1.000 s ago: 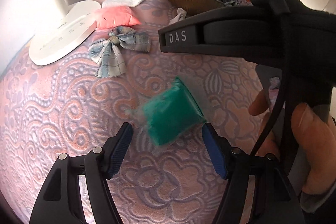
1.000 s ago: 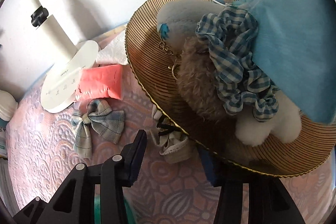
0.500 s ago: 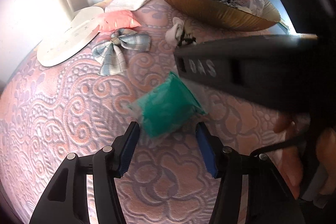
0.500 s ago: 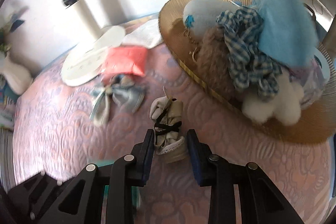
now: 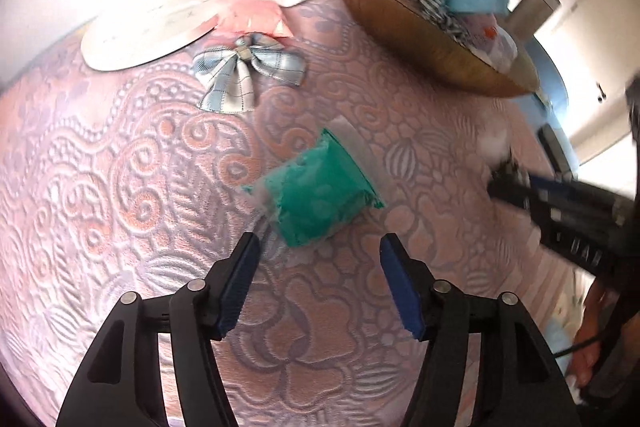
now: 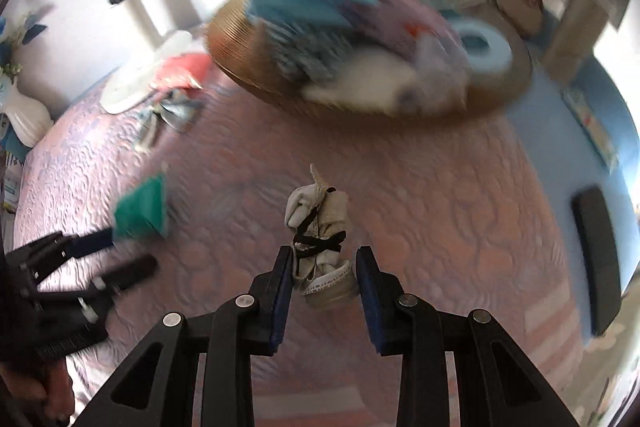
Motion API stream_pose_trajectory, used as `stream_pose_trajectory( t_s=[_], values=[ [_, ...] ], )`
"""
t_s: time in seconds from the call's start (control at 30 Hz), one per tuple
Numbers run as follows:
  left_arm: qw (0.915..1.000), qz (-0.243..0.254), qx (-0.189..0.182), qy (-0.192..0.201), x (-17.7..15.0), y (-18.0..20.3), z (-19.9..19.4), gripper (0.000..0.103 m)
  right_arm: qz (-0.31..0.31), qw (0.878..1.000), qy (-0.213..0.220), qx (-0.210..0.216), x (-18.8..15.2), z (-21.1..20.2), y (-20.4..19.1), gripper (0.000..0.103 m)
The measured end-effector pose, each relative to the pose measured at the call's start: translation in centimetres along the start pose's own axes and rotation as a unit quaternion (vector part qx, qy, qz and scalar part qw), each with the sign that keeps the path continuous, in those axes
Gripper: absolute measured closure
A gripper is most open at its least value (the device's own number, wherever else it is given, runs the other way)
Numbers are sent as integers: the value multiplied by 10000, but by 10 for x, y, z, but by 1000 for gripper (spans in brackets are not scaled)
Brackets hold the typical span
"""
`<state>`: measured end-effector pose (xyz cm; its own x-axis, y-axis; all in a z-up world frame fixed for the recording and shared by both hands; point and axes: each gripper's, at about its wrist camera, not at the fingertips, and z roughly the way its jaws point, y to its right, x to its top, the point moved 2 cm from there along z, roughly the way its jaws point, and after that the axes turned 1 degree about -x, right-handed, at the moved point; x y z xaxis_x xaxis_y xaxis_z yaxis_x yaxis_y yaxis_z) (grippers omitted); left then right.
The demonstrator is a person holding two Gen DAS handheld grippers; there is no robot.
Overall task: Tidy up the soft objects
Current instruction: 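Move the left gripper to the green packet while the right grasps the white strapped shoe, then carry the green packet and white shoe into the amber bowl, open both grippers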
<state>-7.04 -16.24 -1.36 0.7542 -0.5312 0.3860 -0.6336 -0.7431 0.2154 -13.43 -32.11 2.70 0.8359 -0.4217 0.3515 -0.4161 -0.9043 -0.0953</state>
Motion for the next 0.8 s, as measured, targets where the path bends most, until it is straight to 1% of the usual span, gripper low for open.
stream_pose_trajectory(
  t_s=[0.03, 0.07, 0.13, 0.17, 0.2, 0.23, 0.27, 0.3, 0.33, 0.37, 0.4, 0.43, 0.47, 0.5, 0.53, 0.57, 0.63, 0.67, 0.73, 0.8],
  values=[
    [10000, 4, 60, -12, -1, 2, 0, 42, 129, 9997, -164, 127, -3, 4, 9, 72],
    [9999, 12, 98, -22, 5, -2, 7, 40, 320, 9988, -301, 225, -6, 8, 18, 72],
    [9998, -12, 217, -20, 10, 3, 12, 37, 498, 9972, -381, 416, -10, 11, 28, 72],
    [9996, -30, 291, -3, 12, 6, 13, 35, 466, 9972, -377, 442, -9, 11, 30, 72],
    [9994, -65, 330, 6, 13, 7, 15, 34, 406, 9972, -419, 462, -9, 11, 30, 70],
    [9993, -125, 348, 22, 17, 9, 12, 32, 345, 9970, -486, 491, -8, 10, 27, 66],
    [9992, -257, 316, 57, 35, 0, 21, 31, 285, 9967, -544, 527, -14, 3, 33, 63],
    [9989, -356, 300, 92, 37, -1, 22, 30, 193, 9965, -613, 526, -12, 3, 30, 61],
    [9985, -427, 321, 124, 41, -1, 24, 30, 126, 9968, -637, 471, -11, 2, 28, 61],
    [9979, -463, 425, 152, 46, 0, 27, 31, 97, 9969, -640, 449, -1, 6, 36, 61],
    [9975, -454, 515, 158, 47, 2, 28, 31, 62, 9970, -637, 427, 4, 6, 31, 61],
    [9967, -406, 691, 153, 48, 6, 30, 34, -4, 9973, -634, 382, 6, 7, 29, 62],
    [9955, -371, 863, 153, 49, 9, 31, 47, -111, 9976, -608, 319, 9, 9, 22, 65],
    [9923, -353, 1167, 200, 47, 11, 30, 51, -234, 9977, -578, 280, 10, 9, 16, 74],
    [9920, -439, 1156, 262, 46, 12, 28, 58, -372, 9972, -567, 324, 12, 8, 12, 78],
    [9919, -544, 1105, 295, 45, 12, 26, 59, -473, 9964, -550, 449, 12, 3, 9, 78],
    [9908, -876, 951, 394, 42, 6, 14, 60, -591, 9951, -427, 667, 18, -11, 5, 78],
    [9903, -1037, 769, 515, 39, 3, 2, 60, -650, 9938, -340, 832, 20, -24, 9, 78],
    [9894, -1140, 609, 660, 42, 3, -16, 60, -683, 9918, -141, 1072, 29, -49, 15, 78],
    [9884, -1134, 475, 889, 46, 10, -41, 60, -685, 9908, 107, 1165, 38, -73, 26, 78]
  ],
)
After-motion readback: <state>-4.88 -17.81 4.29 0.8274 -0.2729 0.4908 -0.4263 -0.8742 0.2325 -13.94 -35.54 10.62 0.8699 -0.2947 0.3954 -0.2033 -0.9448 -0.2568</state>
